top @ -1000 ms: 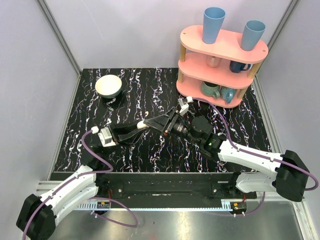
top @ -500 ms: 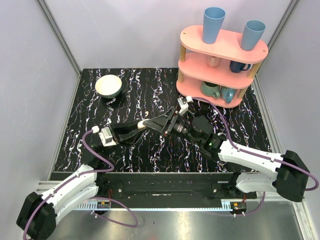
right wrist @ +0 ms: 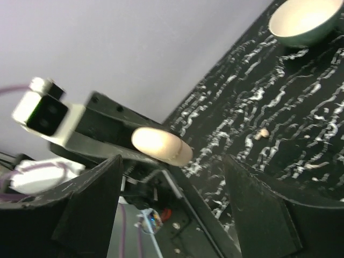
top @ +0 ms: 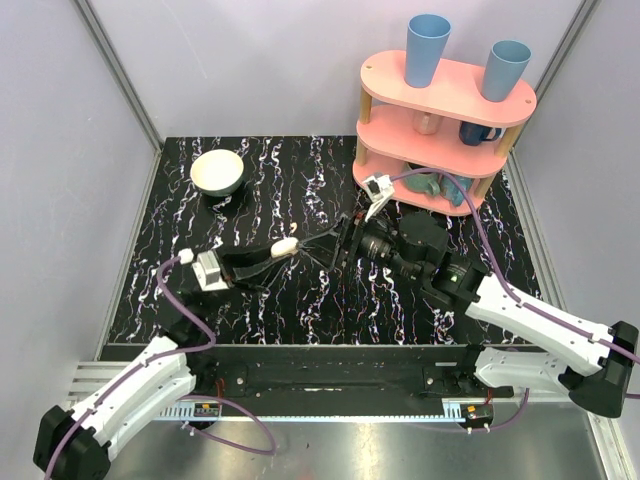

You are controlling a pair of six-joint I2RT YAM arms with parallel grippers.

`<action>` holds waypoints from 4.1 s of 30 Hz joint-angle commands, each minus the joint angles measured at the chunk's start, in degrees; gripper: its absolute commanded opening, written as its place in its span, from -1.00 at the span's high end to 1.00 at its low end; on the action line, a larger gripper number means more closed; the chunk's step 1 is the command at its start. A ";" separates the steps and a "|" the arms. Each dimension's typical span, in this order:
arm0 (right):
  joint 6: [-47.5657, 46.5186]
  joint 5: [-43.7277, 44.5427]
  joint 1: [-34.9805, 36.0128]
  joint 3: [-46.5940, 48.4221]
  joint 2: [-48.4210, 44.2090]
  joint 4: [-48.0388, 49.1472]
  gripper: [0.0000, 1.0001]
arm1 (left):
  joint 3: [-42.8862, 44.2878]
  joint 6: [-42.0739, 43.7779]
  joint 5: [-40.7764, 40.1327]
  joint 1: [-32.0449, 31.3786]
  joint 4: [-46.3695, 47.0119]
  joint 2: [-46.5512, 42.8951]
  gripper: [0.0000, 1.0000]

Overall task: Insert the wireless bluetooth earbuds into the charging case
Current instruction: Pass from the right arm to the left, then open the charging case, then pick up the right earbud from the center of the board.

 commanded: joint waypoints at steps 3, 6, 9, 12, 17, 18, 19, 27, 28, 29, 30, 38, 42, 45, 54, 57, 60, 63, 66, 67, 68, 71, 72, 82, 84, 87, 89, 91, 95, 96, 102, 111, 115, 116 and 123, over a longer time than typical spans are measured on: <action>-12.84 -0.47 0.42 3.02 1.50 -8.64 -0.64 | 10.52 -4.03 0.97 -0.12 -14.68 0.49 1.00; -14.69 -0.64 0.42 3.02 1.07 -8.82 -0.65 | 13.42 -4.22 1.93 -0.12 -19.08 1.55 1.00; -16.01 -0.64 0.42 3.11 0.63 -8.82 -0.66 | 14.40 -3.95 2.55 -0.03 -20.59 2.34 1.00; -16.89 -0.99 0.42 3.20 0.54 -8.82 -0.66 | 13.97 -3.25 2.37 -0.03 -20.68 2.17 1.00; -17.15 -0.56 0.42 3.38 0.62 -7.59 -0.66 | 13.44 -0.71 4.38 -0.12 -21.21 1.81 1.00; -17.15 -0.38 0.42 3.29 0.54 -7.42 -0.66 | 13.09 -0.35 4.83 -0.12 -20.95 1.81 1.00; -16.98 -0.38 0.42 3.20 0.54 -6.81 -0.66 | 12.91 -0.17 5.01 -0.12 -20.69 1.64 1.00; -16.45 1.20 0.51 1.97 -0.34 -4.96 -0.66 | 9.75 0.88 8.35 -0.12 -15.59 -0.30 1.00; -16.28 1.29 0.42 1.80 -0.43 -4.78 -0.66 | 9.48 0.97 9.13 -0.12 -15.41 -0.47 1.00; -16.10 1.64 0.42 1.36 -0.52 -4.78 -0.66 | 9.22 1.14 9.66 -0.12 -14.80 -0.56 1.00; -15.58 2.16 0.42 1.27 -0.52 -4.69 -0.66 | 9.04 1.15 10.28 -0.12 -14.10 -0.65 1.00; -14.69 3.22 0.42 0.65 -0.78 -4.78 -0.66 | 6.93 -0.70 14.93 -0.12 -6.28 -0.91 1.00; -14.08 3.14 0.42 0.65 -0.69 -1.71 -0.66 | 5.44 -0.61 15.82 -0.12 -3.55 -1.70 1.00; -13.73 2.34 0.42 0.83 -0.78 -0.65 -0.66 | 4.39 0.26 15.99 -0.12 -3.02 -2.23 1.00; -13.46 -0.82 0.42 1.00 -0.43 1.90 -0.68 | 1.66 0.97 12.75 -0.12 -0.74 -3.64 1.00; -13.37 -2.66 0.42 1.00 -0.34 2.60 -0.69 | 0.34 0.53 9.76 -0.12 0.50 -3.99 1.00; -13.02 -3.11 0.42 0.83 -0.52 3.48 -0.70 | -0.97 -0.17 7.48 -0.12 2.07 -3.90 1.00; -13.11 -3.02 0.42 0.74 -0.96 3.66 -0.71 | -1.50 -0.79 6.16 -0.12 2.61 -3.73 1.00; -13.46 0.13 0.51 0.39 -1.92 2.52 -0.71 | -2.38 -0.79 4.75 -0.12 3.57 -4.07 1.00; -13.29 5.54 0.42 0.30 -2.79 1.82 -0.71 | -2.65 -0.44 4.40 -0.12 3.66 -4.25 1.00; -12.68 8.90 0.33 0.21 -3.24 -0.36 -0.72 | -2.91 -0.26 3.96 -0.12 3.66 -5.04 1.00; -11.10 21.12 0.33 -0.75 -5.52 -3.80 -0.73 | -3.18 0.79 2.90 -0.12 2.53 -7.66 1.00; -10.65 25.07 0.16 -1.10 -6.14 -5.73 -0.73 | -2.83 1.23 2.46 -0.03 0.35 -8.55 1.00; -0.82 22.22 -10.55 -1.72 -5.10 -18.83 -0.61 | 0.34 8.97 -0.70 -0.03 -14.79 -18.84 1.00; 0.42 19.15 -12.85 -1.37 -2.03 -19.10 -0.59 | 0.52 8.97 -1.93 -0.03 -16.02 -20.16 1.00; 0.95 17.56 -13.03 0.73 3.93 -19.19 -0.58 | 1.22 8.97 -2.20 -0.03 -17.78 -21.13 1.00; -0.45 16.06 -13.03 2.66 7.73 -19.19 -0.58 | 1.92 9.14 -1.59 -0.03 -19.00 -21.57 1.00; -2.11 14.13 -13.20 5.65 13.00 -18.84 -0.58 | 2.71 9.32 -1.23 -0.12 -20.24 -21.74 1.00; -5.28 12.45 -13.64 9.78 20.56 -16.74 -0.54 | 5.08 9.93 -0.18 -0.03 -23.49 -22.71 1.00; -5.38 11.67 -13.99 11.18 23.27 -16.30 -0.54 | 5.26 10.37 -0.35 -0.03 -24.10 -22.97 1.00; -5.03 6.83 -15.40 17.87 33.65 -15.15 -0.52 | 7.63 13.45 -2.28 -0.03 -32.01 -26.48 1.00; -3.62 3.75 -16.80 23.49 42.98 -13.57 -0.53 | 7.72 15.04 -4.83 -0.12 -33.43 -27.45 1.00; -3.53 1.47 -17.42 25.52 45.01 -13.57 -0.54 | 6.67 14.16 -6.15 -0.03 -31.15 -27.72 1.00; -3.44 1.20 -17.42 25.78 45.27 -13.57 -0.54 | 6.32 14.07 -6.59 -0.03 -30.45 -27.72 1.00; -4.14 -0.20 -18.30 28.24 47.03 -13.74 -0.54 | 4.47 12.05 -8.61 -0.03 -30.09 -30.53 1.00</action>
